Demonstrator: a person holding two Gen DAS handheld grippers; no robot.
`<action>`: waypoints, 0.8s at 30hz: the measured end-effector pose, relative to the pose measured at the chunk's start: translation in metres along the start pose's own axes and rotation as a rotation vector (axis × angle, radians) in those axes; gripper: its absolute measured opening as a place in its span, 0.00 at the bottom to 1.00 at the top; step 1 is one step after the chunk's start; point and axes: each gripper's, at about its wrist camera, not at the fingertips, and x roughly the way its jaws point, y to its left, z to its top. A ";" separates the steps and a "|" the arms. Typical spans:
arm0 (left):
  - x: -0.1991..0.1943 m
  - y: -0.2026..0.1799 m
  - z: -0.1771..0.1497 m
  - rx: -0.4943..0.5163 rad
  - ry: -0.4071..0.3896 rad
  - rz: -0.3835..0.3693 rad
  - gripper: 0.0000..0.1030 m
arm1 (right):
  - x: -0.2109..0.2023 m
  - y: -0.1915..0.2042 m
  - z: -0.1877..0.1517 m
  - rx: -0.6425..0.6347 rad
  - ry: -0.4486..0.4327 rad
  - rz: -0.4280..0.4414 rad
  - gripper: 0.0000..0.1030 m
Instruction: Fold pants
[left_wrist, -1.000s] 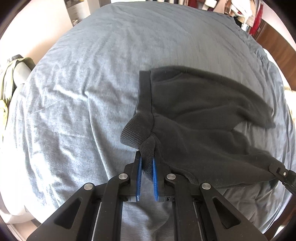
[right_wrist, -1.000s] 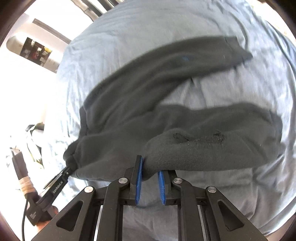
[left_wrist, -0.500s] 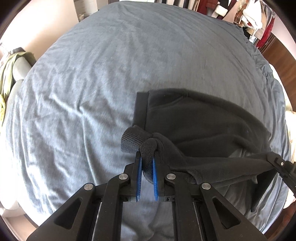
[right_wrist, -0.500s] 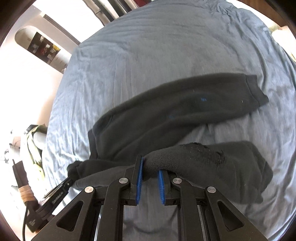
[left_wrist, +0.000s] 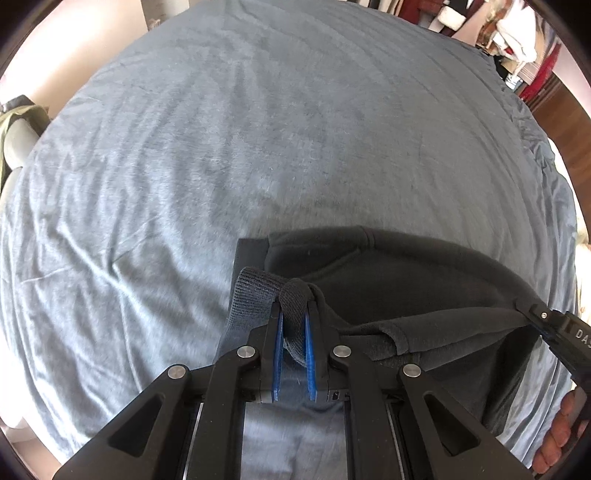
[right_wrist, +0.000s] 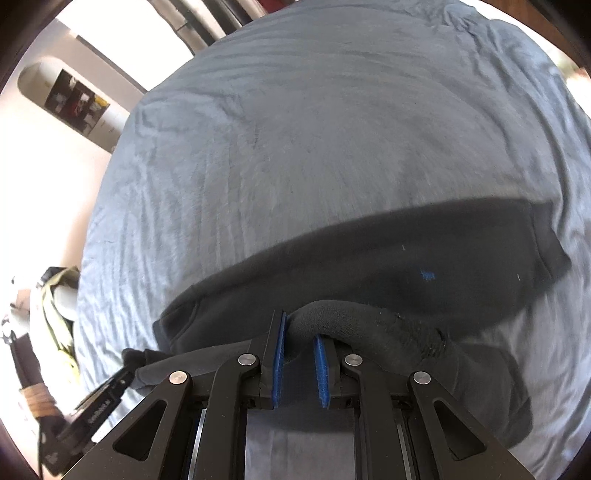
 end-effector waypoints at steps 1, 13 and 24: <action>0.005 0.001 0.003 -0.006 0.008 -0.004 0.12 | 0.006 0.001 0.005 -0.007 0.005 -0.003 0.15; 0.000 -0.008 0.023 0.272 -0.092 0.053 0.53 | 0.067 -0.004 0.044 0.028 0.059 -0.045 0.15; 0.034 -0.001 0.053 0.628 0.024 -0.036 0.54 | 0.103 0.009 0.054 -0.064 0.074 -0.168 0.15</action>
